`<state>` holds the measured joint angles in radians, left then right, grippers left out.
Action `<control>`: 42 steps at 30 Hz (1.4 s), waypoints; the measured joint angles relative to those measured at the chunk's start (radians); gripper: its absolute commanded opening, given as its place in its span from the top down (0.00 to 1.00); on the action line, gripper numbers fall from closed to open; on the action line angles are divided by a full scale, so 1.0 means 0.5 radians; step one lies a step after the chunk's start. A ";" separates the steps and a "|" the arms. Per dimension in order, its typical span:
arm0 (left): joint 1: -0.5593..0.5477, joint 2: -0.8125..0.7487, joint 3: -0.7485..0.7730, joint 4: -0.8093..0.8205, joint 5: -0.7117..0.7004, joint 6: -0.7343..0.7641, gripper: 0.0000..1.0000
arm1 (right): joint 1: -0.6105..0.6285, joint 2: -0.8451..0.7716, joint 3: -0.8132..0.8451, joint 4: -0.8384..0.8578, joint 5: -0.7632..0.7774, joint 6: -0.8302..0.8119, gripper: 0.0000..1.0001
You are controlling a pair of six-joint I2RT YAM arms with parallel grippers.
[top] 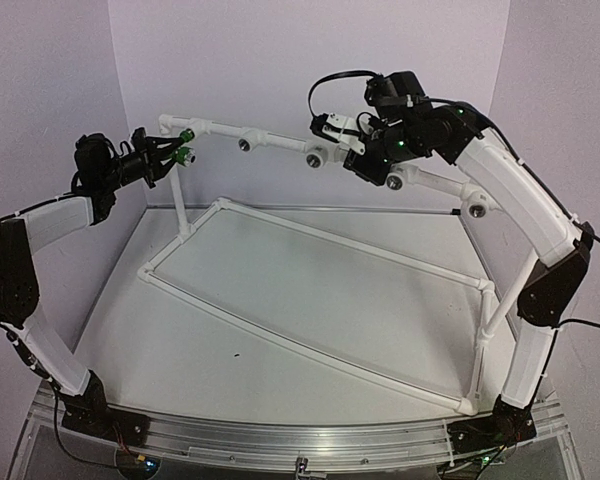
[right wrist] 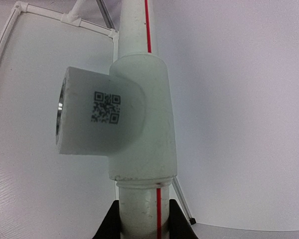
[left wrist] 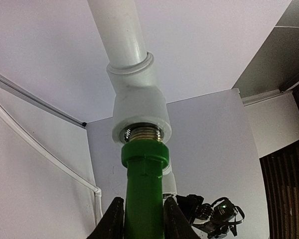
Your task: Install the water faucets
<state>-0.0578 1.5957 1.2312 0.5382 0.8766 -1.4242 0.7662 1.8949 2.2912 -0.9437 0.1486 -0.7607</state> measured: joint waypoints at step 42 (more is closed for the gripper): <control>0.093 0.161 0.320 -0.301 0.297 -0.090 1.00 | -0.008 -0.133 -0.265 0.231 0.000 -0.078 1.00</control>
<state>-0.0113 1.6761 1.3911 0.3877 1.0253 -1.4694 0.7624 1.8286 2.1586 -0.8284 0.1486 -0.7998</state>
